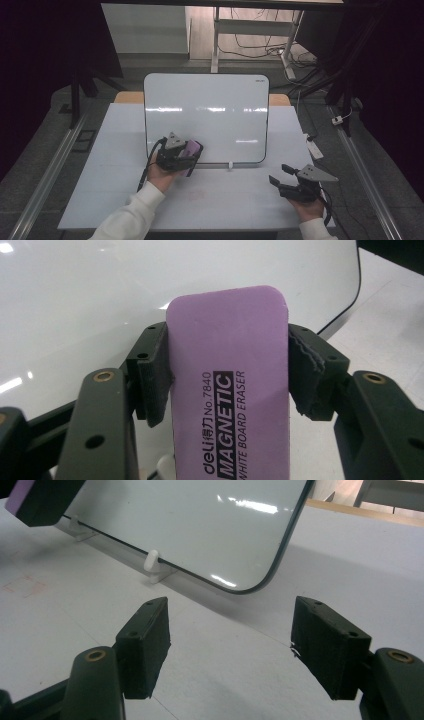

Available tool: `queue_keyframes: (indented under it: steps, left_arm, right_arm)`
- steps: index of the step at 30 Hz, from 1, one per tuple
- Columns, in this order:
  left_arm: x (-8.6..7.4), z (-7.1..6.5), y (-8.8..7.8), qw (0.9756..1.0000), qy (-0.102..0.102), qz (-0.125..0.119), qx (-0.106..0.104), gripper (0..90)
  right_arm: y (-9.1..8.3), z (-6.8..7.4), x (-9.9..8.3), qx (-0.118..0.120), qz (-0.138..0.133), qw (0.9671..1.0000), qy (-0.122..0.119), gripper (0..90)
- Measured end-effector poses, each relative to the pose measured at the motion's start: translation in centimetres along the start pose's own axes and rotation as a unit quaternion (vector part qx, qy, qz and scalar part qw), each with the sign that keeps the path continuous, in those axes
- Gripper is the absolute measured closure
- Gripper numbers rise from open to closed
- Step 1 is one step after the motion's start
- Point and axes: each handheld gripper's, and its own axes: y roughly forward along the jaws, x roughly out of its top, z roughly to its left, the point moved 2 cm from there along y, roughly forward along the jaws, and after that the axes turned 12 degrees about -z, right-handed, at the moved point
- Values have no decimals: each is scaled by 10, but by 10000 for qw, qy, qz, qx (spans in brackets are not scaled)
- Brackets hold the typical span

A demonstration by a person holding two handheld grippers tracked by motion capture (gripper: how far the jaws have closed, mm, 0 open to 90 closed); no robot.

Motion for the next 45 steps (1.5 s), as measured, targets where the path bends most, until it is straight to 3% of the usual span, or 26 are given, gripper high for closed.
queue_keyframes:
  steps: [8, 20, 27, 40, 45]
  left_arm:
    - [0, -4, -18, 9993, 27, -196, -316, 401]
    - [7, -13, -19, 9979, 168, -256, -570, 401]
    - [9, -12, -21, 9973, 131, -317, -653, 401]
    - [17, -20, -20, 9950, 171, -437, -881, 401]
    - [19, -23, -18, 9943, 171, -454, -954, 401]
  right_arm:
    - [6, 8, 4, 153, -41, 9999, -1, 315]
    - [22, 26, 9, 502, -52, 9987, -22, 315]
    - [29, 37, 12, 673, -56, 9977, -86, 314]
    - [50, 64, 16, 1184, 17, 9929, -123, 306]
    - [60, 74, 19, 1388, -1, 9903, -16, 292]
